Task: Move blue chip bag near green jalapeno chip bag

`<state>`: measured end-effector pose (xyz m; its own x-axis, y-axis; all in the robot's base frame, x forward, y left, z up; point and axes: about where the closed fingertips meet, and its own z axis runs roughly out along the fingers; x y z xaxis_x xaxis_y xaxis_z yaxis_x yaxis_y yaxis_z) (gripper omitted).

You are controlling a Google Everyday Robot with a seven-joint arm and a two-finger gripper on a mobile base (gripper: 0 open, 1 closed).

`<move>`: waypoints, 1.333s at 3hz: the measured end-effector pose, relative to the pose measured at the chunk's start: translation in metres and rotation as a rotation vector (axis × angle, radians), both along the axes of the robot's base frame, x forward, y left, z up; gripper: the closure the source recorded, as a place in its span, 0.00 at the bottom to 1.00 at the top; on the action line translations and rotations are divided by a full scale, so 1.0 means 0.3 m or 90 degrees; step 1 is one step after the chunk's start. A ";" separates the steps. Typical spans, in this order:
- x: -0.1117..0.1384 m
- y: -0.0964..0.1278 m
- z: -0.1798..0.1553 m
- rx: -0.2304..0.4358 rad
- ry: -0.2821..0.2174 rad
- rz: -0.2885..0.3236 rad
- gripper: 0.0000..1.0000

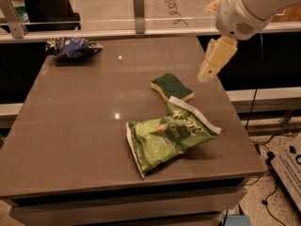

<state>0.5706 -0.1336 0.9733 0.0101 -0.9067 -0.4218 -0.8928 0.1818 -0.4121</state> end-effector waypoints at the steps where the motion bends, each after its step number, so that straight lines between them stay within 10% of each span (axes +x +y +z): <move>1: 0.131 0.139 0.000 0.047 -0.035 0.034 0.00; 2: 0.254 0.296 -0.014 0.096 -0.048 0.065 0.00; 4: 0.290 0.360 -0.040 0.130 -0.043 0.090 0.00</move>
Offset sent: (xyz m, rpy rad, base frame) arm 0.1145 0.1352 -0.0044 0.2364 -0.1022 0.1470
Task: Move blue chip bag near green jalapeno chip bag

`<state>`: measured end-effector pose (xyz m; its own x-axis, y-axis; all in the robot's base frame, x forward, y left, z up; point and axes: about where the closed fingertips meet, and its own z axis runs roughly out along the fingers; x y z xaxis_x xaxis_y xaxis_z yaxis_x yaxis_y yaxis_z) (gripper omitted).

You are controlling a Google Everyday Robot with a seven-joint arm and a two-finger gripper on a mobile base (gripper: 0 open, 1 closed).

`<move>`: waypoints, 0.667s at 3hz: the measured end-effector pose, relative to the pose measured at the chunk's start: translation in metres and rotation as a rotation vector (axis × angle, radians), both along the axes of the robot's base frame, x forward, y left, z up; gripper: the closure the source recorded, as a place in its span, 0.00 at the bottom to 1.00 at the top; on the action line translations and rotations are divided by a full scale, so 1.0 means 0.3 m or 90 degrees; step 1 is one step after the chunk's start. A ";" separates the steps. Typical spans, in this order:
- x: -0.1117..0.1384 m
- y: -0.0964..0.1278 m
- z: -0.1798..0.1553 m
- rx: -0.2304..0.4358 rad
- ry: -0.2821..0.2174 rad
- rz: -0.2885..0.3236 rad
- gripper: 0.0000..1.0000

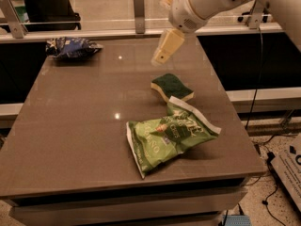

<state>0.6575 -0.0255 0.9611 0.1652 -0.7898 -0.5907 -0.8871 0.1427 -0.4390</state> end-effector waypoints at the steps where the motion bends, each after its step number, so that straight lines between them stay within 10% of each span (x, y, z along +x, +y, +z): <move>1: 0.085 0.138 -0.038 0.050 0.006 0.032 0.00; 2: 0.186 0.311 -0.067 0.087 0.000 0.063 0.00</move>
Offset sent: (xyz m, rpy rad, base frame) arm 0.0937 0.1578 -0.0255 0.2097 -0.0196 0.1603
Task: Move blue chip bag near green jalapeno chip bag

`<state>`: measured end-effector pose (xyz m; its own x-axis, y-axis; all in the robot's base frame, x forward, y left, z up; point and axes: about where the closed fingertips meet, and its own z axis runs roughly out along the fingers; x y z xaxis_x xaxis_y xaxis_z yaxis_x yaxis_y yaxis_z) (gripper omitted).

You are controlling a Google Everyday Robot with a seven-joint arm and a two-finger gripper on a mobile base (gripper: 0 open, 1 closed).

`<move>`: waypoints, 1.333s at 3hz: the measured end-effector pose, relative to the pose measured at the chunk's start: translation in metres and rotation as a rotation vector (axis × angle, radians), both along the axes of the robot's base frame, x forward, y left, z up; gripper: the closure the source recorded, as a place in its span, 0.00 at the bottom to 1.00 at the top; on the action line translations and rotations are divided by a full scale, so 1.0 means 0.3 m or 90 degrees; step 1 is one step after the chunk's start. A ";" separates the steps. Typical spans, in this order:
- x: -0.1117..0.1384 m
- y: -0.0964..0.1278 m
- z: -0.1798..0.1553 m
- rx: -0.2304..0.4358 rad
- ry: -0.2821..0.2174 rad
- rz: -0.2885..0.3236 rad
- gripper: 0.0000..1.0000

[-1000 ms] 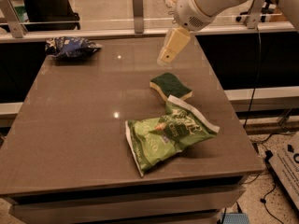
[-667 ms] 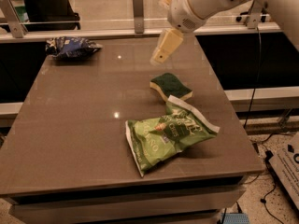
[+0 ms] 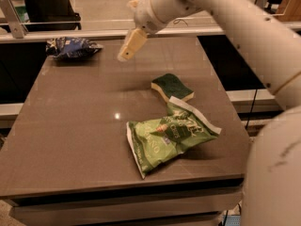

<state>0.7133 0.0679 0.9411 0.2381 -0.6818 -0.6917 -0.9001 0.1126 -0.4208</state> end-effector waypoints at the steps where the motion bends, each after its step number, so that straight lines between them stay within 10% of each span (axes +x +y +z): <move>1: 0.052 0.176 -0.043 0.004 -0.011 0.028 0.00; 4: 0.138 0.431 -0.219 -0.017 -0.008 0.031 0.00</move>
Offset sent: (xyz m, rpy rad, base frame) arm 0.0385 0.1342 -0.0508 -0.0390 -0.0371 0.0804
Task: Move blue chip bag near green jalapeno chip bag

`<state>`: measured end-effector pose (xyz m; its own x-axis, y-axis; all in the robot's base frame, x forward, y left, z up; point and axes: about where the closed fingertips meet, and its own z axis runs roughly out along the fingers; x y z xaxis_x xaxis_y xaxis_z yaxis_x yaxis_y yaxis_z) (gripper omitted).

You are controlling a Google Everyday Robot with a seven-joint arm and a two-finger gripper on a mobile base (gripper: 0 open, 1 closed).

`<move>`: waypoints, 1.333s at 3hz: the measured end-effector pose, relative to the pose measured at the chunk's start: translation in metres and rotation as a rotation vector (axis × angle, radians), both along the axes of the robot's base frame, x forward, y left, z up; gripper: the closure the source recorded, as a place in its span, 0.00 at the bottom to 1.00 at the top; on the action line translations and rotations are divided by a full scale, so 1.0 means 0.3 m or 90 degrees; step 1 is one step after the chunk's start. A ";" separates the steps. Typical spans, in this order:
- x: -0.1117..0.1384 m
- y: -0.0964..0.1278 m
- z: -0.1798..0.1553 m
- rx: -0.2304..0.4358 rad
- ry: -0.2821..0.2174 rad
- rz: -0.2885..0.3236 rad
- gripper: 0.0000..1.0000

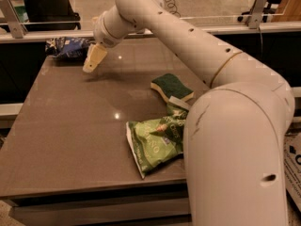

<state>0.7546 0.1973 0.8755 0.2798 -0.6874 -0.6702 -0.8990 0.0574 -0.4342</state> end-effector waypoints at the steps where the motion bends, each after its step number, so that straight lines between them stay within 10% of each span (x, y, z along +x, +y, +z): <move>1: 0.018 0.069 -0.005 0.015 0.003 0.000 0.00; 4: 0.034 0.128 -0.011 0.039 0.001 -0.002 0.65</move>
Offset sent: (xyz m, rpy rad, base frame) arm 0.0102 0.0465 -0.0012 0.0610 0.0003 0.0127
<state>0.7649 0.2356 0.8721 0.2766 -0.6462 -0.7113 -0.8994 0.0867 -0.4284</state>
